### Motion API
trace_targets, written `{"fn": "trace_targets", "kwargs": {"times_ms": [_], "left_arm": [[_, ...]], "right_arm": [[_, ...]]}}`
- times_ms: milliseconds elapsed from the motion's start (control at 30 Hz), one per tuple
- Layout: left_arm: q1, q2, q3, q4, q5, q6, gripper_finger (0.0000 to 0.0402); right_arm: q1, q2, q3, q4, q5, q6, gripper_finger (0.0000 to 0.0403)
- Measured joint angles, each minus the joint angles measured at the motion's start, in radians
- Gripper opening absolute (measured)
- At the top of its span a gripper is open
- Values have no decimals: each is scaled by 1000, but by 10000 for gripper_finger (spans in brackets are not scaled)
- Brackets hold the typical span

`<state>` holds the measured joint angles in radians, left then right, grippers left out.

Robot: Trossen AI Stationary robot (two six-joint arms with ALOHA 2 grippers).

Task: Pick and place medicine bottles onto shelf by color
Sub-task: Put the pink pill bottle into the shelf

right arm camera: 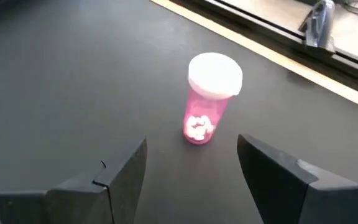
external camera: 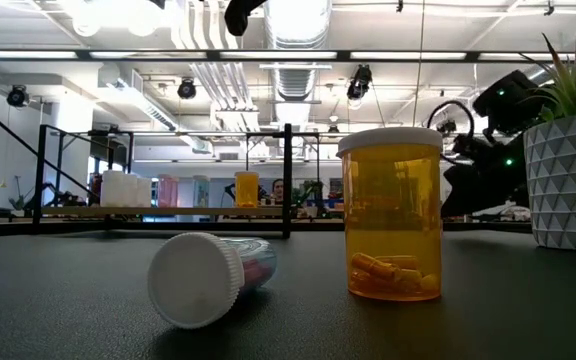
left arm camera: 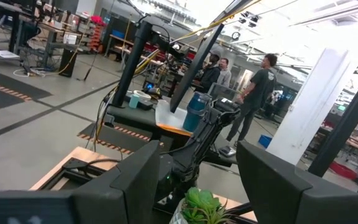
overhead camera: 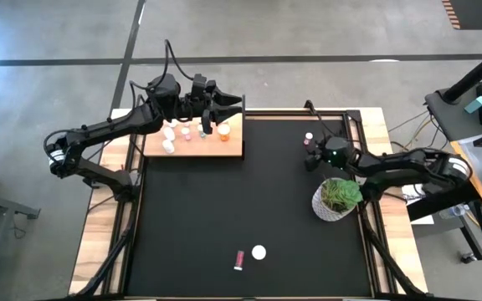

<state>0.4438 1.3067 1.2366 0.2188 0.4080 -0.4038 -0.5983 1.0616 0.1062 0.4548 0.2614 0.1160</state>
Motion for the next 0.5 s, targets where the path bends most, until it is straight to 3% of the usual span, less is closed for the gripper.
{"fn": "trace_targets", "kwargs": {"times_ms": [167, 500], "left_arm": [[0, 0, 0, 0, 0, -1, 197], [1, 0, 0, 0, 0, 1, 197]], "right_arm": [[-2, 64, 5, 11, 75, 40, 240], [-1, 140, 5, 169, 27, 56, 263]]}}
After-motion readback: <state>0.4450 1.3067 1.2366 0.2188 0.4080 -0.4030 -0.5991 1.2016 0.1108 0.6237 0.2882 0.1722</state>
